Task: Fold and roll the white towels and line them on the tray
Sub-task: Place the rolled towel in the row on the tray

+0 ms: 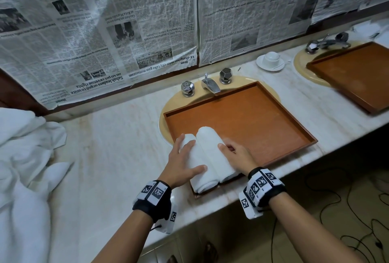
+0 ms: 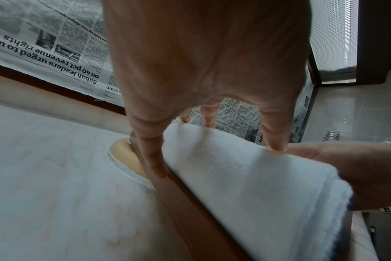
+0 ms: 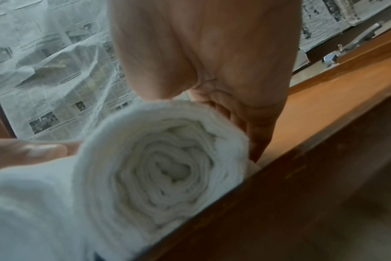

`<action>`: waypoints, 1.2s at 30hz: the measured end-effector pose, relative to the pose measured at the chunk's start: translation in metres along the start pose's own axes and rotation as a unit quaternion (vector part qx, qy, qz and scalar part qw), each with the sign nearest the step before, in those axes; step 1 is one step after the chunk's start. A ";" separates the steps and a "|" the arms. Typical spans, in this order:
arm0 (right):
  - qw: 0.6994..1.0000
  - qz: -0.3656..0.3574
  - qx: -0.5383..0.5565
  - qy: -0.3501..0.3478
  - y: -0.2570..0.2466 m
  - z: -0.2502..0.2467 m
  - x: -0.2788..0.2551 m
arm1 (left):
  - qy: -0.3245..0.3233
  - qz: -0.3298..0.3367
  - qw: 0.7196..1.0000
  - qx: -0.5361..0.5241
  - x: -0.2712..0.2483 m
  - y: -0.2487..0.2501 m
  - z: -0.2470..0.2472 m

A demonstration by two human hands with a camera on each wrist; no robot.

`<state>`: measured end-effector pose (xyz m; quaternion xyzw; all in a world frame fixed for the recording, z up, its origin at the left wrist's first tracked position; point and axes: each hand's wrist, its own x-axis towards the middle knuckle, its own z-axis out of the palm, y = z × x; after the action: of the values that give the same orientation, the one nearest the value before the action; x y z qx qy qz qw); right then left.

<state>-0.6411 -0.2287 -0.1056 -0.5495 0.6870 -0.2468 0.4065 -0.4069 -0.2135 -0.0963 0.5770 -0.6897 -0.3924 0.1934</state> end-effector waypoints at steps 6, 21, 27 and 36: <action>1.000 0.002 -0.002 0.006 -0.001 0.001 -0.005 | 0.002 -0.001 1.000 -0.019 -0.007 -0.002 0.002; 0.994 -0.053 -0.081 0.043 -0.021 -0.011 -0.019 | 0.029 -0.006 0.997 -0.068 -0.035 -0.018 -0.011; 0.968 -0.217 -0.096 0.083 -0.088 0.022 -0.044 | 0.075 -0.048 0.994 -0.070 -0.083 -0.063 -0.057; 0.929 -0.305 -0.168 -0.121 -0.182 0.216 -0.093 | 0.197 -0.155 0.968 -0.007 -0.203 -0.169 -0.181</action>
<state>-0.3548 -0.1666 -0.0536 -0.8187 0.4631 -0.1710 0.2934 -0.1153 -0.0828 -0.0763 0.7413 -0.5376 -0.3008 0.2666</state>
